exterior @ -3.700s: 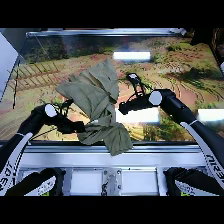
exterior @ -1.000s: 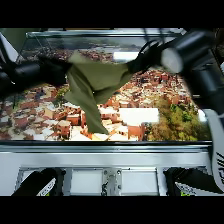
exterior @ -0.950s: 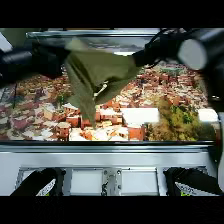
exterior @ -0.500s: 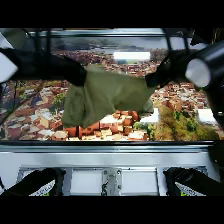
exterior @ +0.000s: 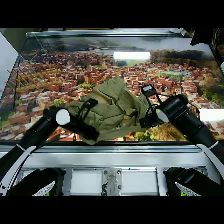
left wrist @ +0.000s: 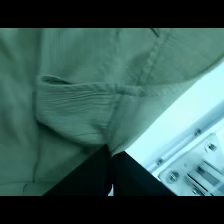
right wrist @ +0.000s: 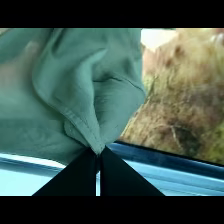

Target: Fold the clothes and pants, and hang the long-sleeved shirts on hangers.

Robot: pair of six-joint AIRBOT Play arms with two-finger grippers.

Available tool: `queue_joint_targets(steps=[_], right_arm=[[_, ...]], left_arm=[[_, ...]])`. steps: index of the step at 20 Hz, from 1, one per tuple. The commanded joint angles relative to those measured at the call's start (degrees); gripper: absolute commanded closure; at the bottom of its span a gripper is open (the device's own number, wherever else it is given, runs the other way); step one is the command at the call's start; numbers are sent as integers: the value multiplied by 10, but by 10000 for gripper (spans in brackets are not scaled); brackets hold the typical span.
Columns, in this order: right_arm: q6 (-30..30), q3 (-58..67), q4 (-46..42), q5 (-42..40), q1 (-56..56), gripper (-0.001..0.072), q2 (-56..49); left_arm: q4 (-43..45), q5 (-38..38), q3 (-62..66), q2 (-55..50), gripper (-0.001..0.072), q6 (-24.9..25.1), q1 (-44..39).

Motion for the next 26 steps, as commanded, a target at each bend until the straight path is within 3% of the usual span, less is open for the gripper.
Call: queue_joint_targets(steps=[1,2,3,7,10,17,26], right_arm=[[10,-42,28,-22,24,701,4],[10,-42,29,-22,27,701,5],[10,-42,30,-22,27,701,7],[19,-41,29,-22,27,701,28],[43,-41,28,-31,26,701,57],[47,-41,28,-31,26,701,102],[47,-42,28,-60,26,700,114]], left_arm=[[-46,22,-63,7,483,-36,-60],[-45,23,-58,8,131,-63,-65],[-43,22,-47,8,81,-89,-64],[-43,64,-1,8,85,-196,-47],[17,105,-1,-14,86,-287,-92],[103,62,44,-79,85,-441,-207],[152,-67,105,-73,85,-513,-200]])
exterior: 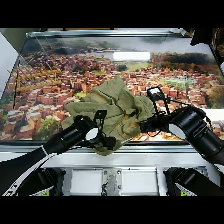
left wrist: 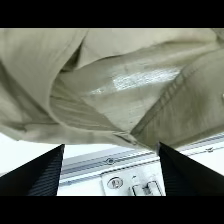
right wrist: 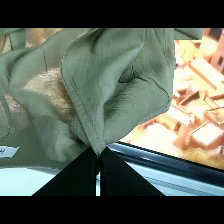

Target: Fold the clothes and pants, and hang the long-sleeved shirts on hangers.

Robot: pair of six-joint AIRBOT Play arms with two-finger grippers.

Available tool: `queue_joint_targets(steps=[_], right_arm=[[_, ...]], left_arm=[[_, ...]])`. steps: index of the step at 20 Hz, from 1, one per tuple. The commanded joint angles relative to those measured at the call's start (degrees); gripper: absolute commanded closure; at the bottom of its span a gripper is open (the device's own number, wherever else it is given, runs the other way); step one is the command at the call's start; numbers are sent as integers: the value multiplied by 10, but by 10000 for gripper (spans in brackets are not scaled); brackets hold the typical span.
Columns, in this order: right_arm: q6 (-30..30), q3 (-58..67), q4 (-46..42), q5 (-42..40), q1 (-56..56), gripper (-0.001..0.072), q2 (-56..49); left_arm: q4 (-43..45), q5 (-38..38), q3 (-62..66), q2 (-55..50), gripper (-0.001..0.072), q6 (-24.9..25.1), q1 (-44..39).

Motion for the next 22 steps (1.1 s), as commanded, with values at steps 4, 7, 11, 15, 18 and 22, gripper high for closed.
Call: queue_joint_targets(steps=[4,7,11,15,18,22], right_arm=[[0,0,0,-23,1,701,2],[1,0,2,-35,1,701,2],[0,0,2,-40,1,700,2],[1,-1,2,-52,1,701,2],[0,-1,2,-52,1,700,2],[0,-1,2,-52,1,700,2]], left_arm=[[29,-50,10,43,85,-101,6],[-45,-26,-45,70,84,-142,38],[-114,59,-103,86,84,-162,77],[-114,91,-102,67,85,-176,78],[-129,82,-99,20,85,-168,60],[-111,71,-63,-37,85,-148,39]])
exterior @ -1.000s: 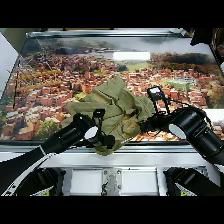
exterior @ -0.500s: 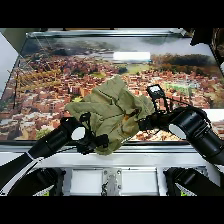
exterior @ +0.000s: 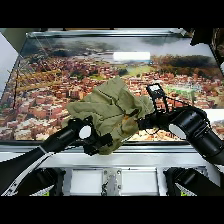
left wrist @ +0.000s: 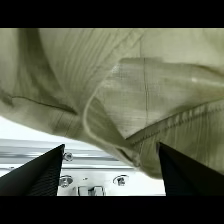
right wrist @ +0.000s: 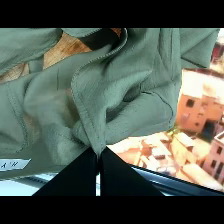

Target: Fold the clothes and pants, and hang the long-sleeved shirts on hangers.

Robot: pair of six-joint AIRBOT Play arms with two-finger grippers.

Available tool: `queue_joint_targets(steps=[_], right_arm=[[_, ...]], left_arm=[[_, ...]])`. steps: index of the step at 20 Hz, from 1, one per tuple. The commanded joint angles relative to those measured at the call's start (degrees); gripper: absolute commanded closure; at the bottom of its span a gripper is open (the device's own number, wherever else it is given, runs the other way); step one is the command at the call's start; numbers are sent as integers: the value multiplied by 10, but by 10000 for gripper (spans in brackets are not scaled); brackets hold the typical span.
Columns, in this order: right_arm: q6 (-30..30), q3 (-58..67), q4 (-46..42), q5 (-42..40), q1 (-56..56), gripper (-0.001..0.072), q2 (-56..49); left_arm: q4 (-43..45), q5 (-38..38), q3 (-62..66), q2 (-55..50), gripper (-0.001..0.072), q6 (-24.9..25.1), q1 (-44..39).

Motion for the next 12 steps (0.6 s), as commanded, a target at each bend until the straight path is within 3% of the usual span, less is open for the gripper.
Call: queue_joint_targets(steps=[1,4,6,8,12], right_arm=[[0,0,0,-1,1,700,0],[0,0,0,3,1,701,0],[-3,0,-2,6,0,700,0],[-35,1,-7,9,-9,700,0],[-138,102,-16,38,-80,702,-19]], left_arm=[[10,-8,30,-50,85,15,-10],[11,-9,60,-87,114,31,-10],[22,-9,75,-97,697,73,-10],[61,-27,103,-79,697,87,0],[93,-56,257,-1,698,179,84]])
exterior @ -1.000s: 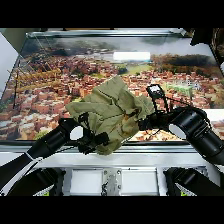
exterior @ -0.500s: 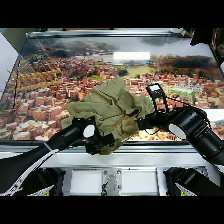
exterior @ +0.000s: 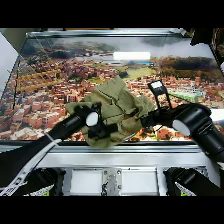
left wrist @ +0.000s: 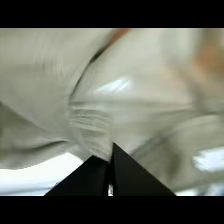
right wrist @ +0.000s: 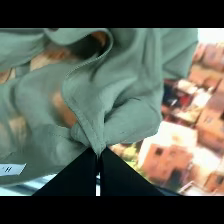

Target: Fold the clothes and pants, and hang the long-sleeved shirts on hangers.

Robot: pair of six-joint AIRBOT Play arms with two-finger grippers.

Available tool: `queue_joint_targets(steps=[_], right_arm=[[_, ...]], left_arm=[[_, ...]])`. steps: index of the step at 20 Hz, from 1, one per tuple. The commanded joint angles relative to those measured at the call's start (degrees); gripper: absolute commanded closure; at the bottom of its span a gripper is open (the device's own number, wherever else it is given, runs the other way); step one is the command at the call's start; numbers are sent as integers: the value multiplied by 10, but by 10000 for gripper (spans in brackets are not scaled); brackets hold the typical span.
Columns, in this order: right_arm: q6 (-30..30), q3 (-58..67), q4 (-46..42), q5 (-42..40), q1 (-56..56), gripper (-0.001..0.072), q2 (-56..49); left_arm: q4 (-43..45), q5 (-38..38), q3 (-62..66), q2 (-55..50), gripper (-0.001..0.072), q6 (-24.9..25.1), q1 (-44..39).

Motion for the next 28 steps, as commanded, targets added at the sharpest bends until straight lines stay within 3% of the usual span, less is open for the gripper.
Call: queue_joint_targets(steps=[1,4,7,11,14,20,23,28], right_arm=[[-92,115,-8,38,-57,702,-28],[-138,318,-8,95,-76,702,-91],[-144,478,-7,138,-76,702,-146],[-126,510,-6,254,-76,702,-175],[-102,439,10,310,-76,702,-166],[-32,213,33,318,-24,702,-115],[-22,198,33,303,13,701,-118],[-8,198,33,297,17,701,-121]], left_arm=[[18,-17,148,57,698,89,75],[8,-45,331,72,699,167,119],[17,-148,485,37,698,220,127],[18,-238,539,-12,698,278,127],[43,-247,456,-18,697,297,124],[49,-181,140,48,697,311,118],[-10,-148,45,79,697,333,93],[-18,-146,-17,96,697,336,47]])
